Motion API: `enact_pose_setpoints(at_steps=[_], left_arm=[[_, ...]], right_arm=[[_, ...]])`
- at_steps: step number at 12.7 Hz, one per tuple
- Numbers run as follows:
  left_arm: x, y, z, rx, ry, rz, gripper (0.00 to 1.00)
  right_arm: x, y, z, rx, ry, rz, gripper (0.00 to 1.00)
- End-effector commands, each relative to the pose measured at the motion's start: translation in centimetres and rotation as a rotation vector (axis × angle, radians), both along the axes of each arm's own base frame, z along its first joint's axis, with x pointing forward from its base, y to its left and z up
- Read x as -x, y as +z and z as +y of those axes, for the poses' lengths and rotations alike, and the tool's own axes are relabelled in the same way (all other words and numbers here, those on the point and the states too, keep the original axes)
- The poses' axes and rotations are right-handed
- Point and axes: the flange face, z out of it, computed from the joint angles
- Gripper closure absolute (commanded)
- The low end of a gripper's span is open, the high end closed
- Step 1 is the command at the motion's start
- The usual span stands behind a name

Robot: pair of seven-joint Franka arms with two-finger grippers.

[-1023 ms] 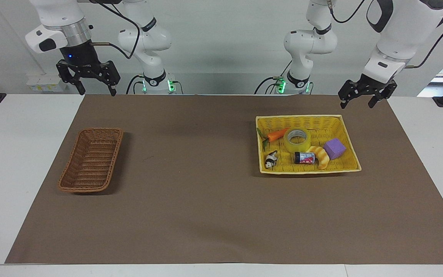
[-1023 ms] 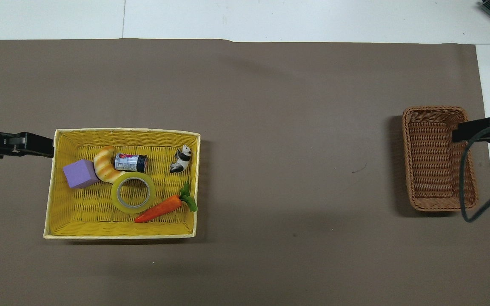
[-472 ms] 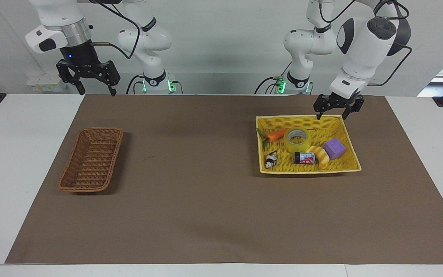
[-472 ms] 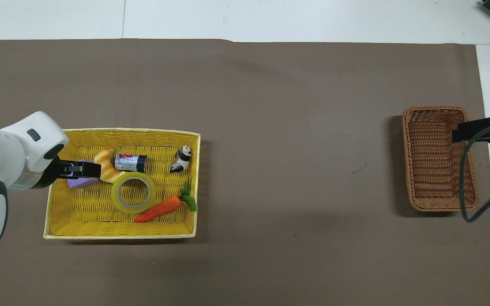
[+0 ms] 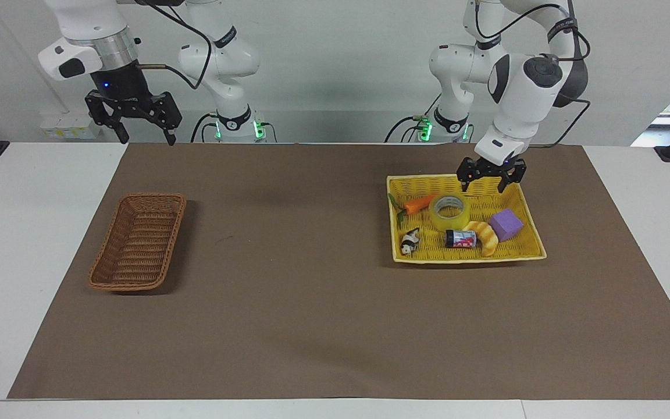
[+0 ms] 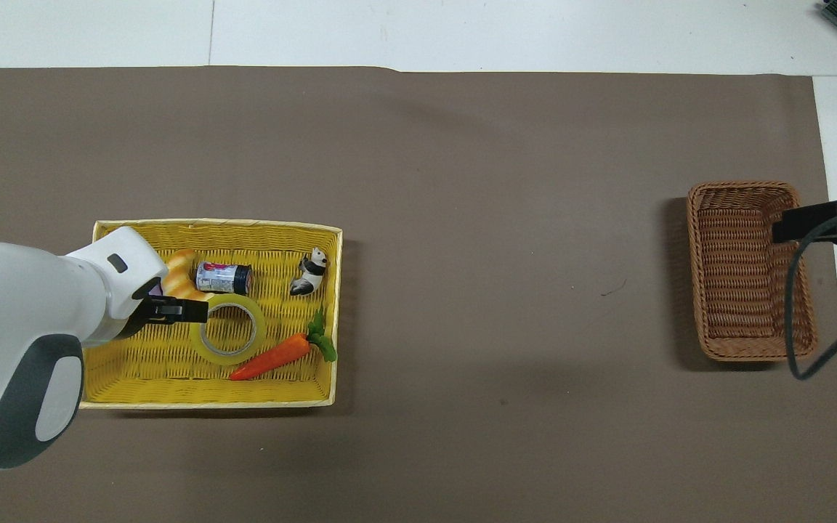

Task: Move tape to another basket
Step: 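Reach the left gripper into the yellow basket toward the tape roll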

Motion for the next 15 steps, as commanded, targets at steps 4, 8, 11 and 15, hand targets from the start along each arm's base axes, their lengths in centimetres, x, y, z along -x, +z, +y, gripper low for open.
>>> enact_pose_setpoints(at_steps=[4, 8, 11, 15], left_arm=[[2.6, -8.0, -0.3, -0.036, -0.04, -0.014, 0.01], [2.2, -10.3, 0.2, -0.036, -0.044, -0.018, 1.0], [0.8, -9.8, 0.5, -0.037, -0.064, -0.02, 1.0], [-2.5, -4.9, 1.0, -0.043, -0.029, -0.026, 1.0]], right_arm=[[0.0, 0.3, -0.3, -0.023, 0.016, 0.009, 0.0], [0.0, 0.2, -0.3, -0.023, 0.016, 0.011, 0.0], [0.0, 0.2, -0.3, -0.025, 0.016, 0.011, 0.0], [0.0, 0.2, -0.3, -0.023, 0.016, 0.011, 0.0]])
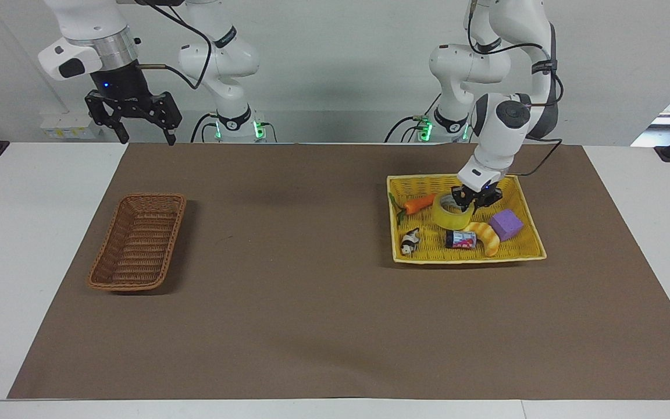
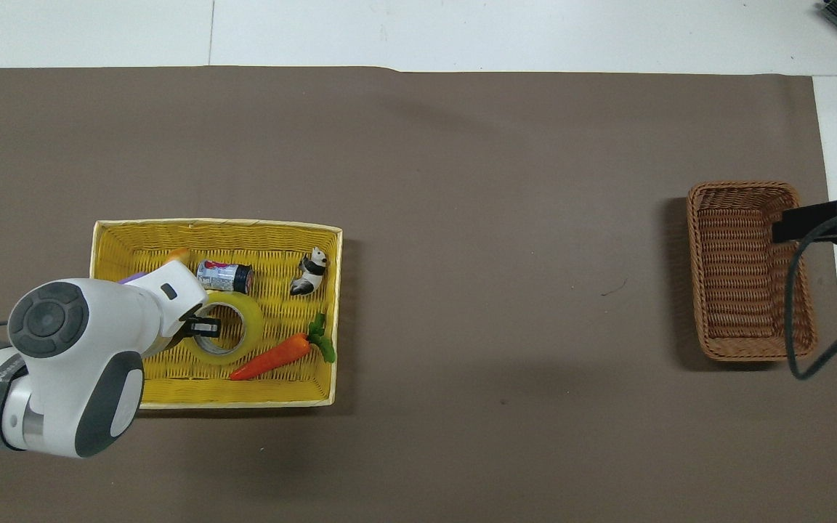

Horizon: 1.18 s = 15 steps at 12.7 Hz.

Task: Move tape to another basket
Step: 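Reach the left gripper into the yellow basket toward the tape roll, then grasp the clear tape roll's rim with the left gripper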

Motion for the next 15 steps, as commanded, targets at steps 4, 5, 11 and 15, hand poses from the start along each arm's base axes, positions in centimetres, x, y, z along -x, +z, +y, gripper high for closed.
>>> enact_pose_setpoints(at_steps=[4, 5, 11, 15], left_arm=[[-4.1, 7.0, -0.3, -0.007, 0.022, -0.012, 1.0], [-4.3, 7.7, -0.8, 0.0, 0.029, -0.027, 1.0], [-3.9, 16.1, -9.1, 0.167, 0.152, -0.001, 1.0], [0.0, 17.6, -17.6, 0.269, 0.143, 0.064, 1.0]], right_arm=[[0.0, 0.2, -0.3, -0.023, 0.016, 0.011, 0.0], [0.0, 0.2, -0.3, -0.023, 0.016, 0.011, 0.0], [0.0, 0.2, -0.3, -0.023, 0.016, 0.011, 0.0], [0.1, 0.3, 0.0, -0.024, 0.025, 0.014, 0.0]])
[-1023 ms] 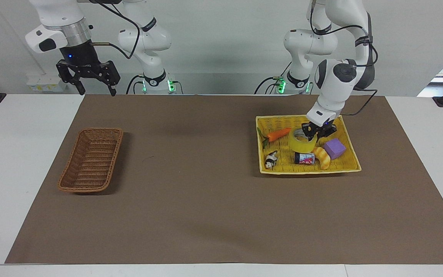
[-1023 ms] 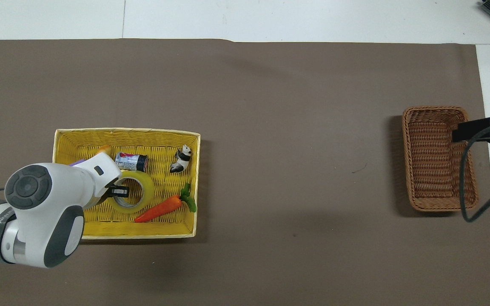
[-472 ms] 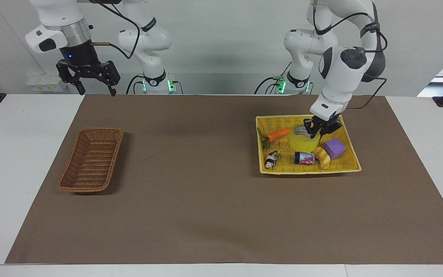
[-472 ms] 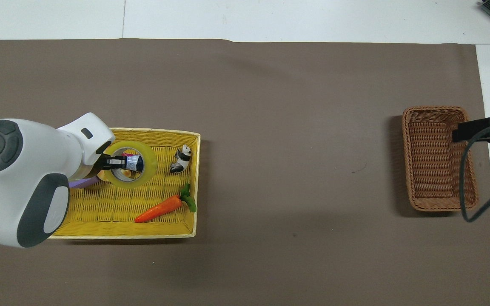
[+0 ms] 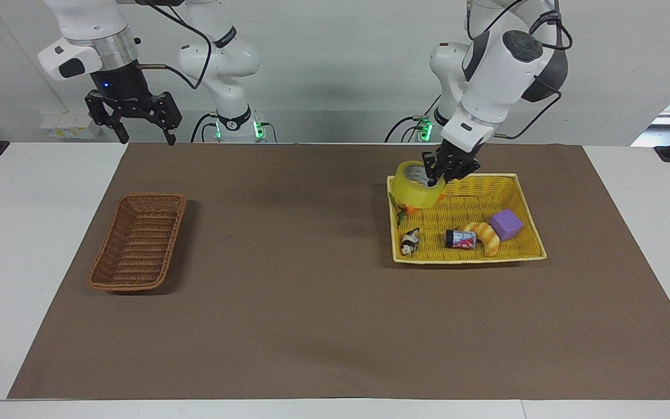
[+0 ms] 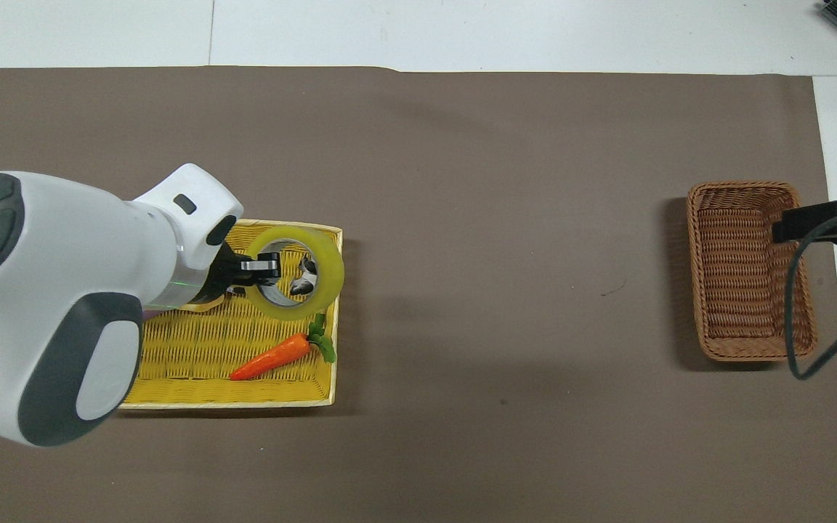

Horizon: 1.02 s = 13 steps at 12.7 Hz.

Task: Move tape to another basket
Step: 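Lift the tape with the left gripper while the right gripper approaches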

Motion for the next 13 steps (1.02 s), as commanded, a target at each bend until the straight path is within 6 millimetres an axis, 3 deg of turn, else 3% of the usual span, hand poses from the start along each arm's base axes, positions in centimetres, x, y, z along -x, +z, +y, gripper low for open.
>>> enact_pose_setpoints(at_steps=[1, 4, 6, 8, 10, 13], left_arm=[[2.6, 0.8, -5.2, 0.022, 0.006, 0.04, 1.0], [5.5, 2.2, -10.3, 0.089, 0.014, 0.063, 1.0], [7.1, 2.6, -12.4, 0.178, 0.008, 0.129, 1.0], [7.1, 3.1, -12.9, 0.301, 0.046, 0.196, 1.0], [6.7, 3.2, -12.7, 0.366, 0.057, 0.199, 1.0], [5.8, 3.1, -11.3, 0.472, -0.071, 0.165, 1.0]], right_arm=[[0.2, 0.3, 0.5, -0.023, 0.034, 0.02, 0.0], [0.5, 0.3, 3.3, -0.073, 0.097, 0.019, 0.0], [2.3, -1.0, 6.0, -0.165, 0.128, 0.048, 0.0], [2.3, -1.4, 8.9, -0.211, 0.174, 0.045, 0.0], [2.1, -2.1, 10.3, -0.259, 0.204, 0.036, 0.0], [2.2, -3.3, 11.7, -0.377, 0.329, 0.044, 0.0]])
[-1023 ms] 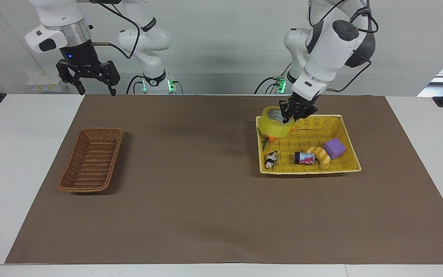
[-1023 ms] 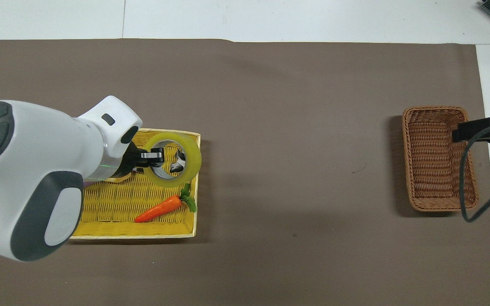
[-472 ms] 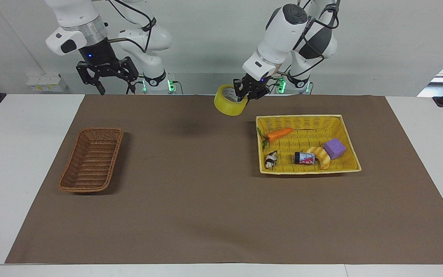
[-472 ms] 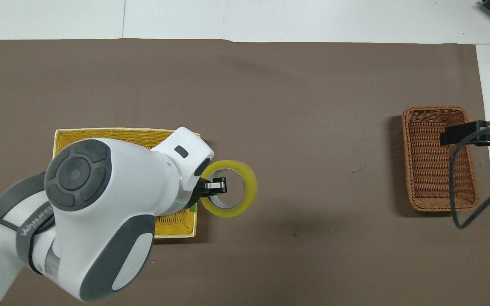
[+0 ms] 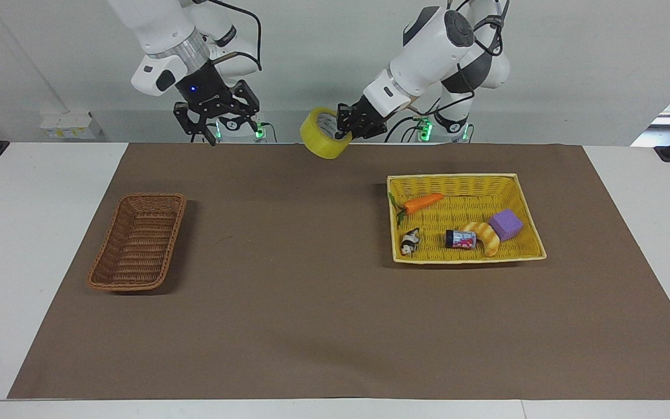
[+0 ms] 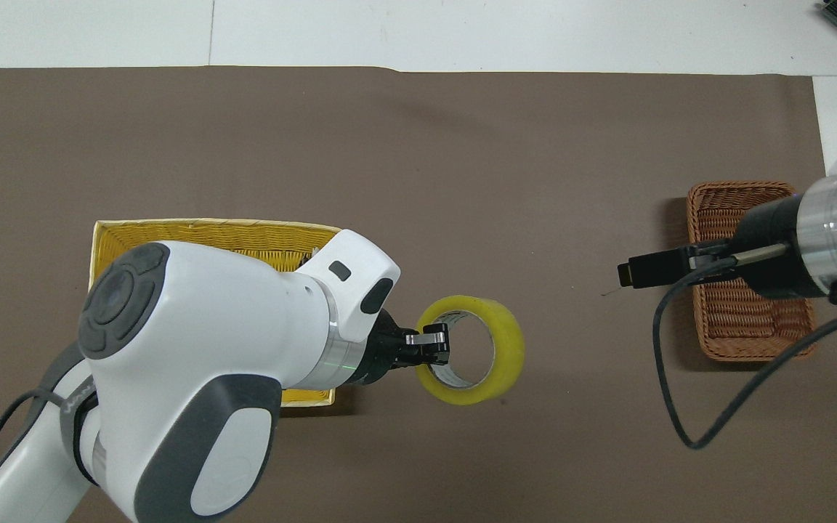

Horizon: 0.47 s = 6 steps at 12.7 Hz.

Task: Move tape to another basket
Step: 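Lift the tape with the left gripper while the right gripper approaches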

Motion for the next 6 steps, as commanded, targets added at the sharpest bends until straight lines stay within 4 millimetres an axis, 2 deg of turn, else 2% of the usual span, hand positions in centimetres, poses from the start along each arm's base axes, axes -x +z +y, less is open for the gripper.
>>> enact_pose_setpoints(at_steps=[1, 3, 6], left_arm=[[-1.0, 0.5, 1.1, 0.103, -0.054, -0.054, 1.0], [-1.0, 0.4, 0.7, 0.116, -0.063, -0.102, 1.0], [-0.8, 0.5, 0.3, 0.122, -0.052, -0.128, 1.0]], right_arm=[[0.7, -1.1, 0.5, -0.116, 0.054, 0.006, 0.0], [0.7, -1.9, 1.0, -0.196, 0.037, 0.036, 0.0], [1.1, -1.1, 2.4, -0.298, 0.038, 0.043, 0.0]])
